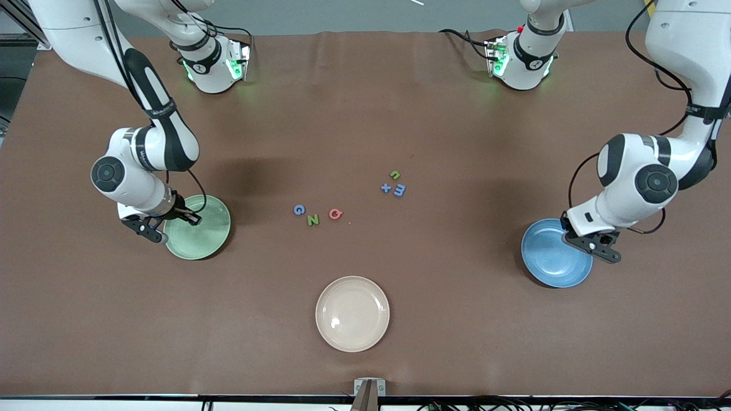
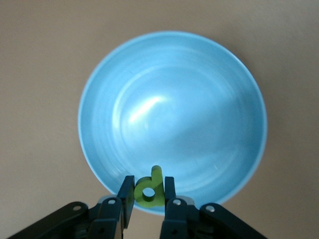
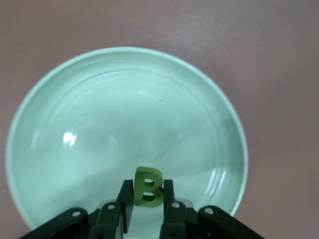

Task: Sort upper and lower case letters into plates
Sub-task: 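Place the B on the green plate while the left gripper drops d on blue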

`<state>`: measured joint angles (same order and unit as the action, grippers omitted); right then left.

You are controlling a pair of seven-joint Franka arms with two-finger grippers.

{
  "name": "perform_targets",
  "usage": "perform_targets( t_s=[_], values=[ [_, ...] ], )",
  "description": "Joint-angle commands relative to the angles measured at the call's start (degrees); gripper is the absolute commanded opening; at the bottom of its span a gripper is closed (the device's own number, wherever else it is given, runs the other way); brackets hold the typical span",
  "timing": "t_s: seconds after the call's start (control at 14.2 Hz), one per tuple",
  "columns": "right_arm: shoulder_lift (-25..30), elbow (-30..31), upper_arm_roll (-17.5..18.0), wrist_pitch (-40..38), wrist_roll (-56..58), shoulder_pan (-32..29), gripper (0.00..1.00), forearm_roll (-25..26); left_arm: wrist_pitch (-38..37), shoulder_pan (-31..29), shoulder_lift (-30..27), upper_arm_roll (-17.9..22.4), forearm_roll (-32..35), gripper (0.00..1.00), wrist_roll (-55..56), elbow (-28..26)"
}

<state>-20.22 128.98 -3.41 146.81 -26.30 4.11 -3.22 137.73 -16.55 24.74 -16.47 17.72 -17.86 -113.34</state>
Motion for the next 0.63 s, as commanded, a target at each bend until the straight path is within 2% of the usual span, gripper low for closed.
perform_targets(
  t_s=[0.0, 0.42, 0.49, 0.56],
  values=[
    [1.06, 1.63, 0.95, 1.37, 1.07, -1.12, 0.01, 0.58, -0.18, 0.2, 4.16, -0.4, 0.47, 0.16, 2.91, 5.14],
    [0.0, 1.28, 1.21, 1.37, 0.99, 0.11, 0.03, -0.12, -0.18, 0.47, 10.06, 0.74, 2.14, 0.16, 4.5, 9.28],
    [-0.09, 1.28, 1.21, 1.37, 0.99, 0.11, 0.12, -0.12, -0.18, 0.56, 10.67, 0.83, 2.23, 0.16, 4.5, 9.72],
    [-0.09, 1.28, 1.21, 1.28, 1.07, 0.2, 0.31, -0.12, -0.18, 0.56, 11.64, 0.83, 2.23, 0.16, 4.41, 10.59]
  ],
)
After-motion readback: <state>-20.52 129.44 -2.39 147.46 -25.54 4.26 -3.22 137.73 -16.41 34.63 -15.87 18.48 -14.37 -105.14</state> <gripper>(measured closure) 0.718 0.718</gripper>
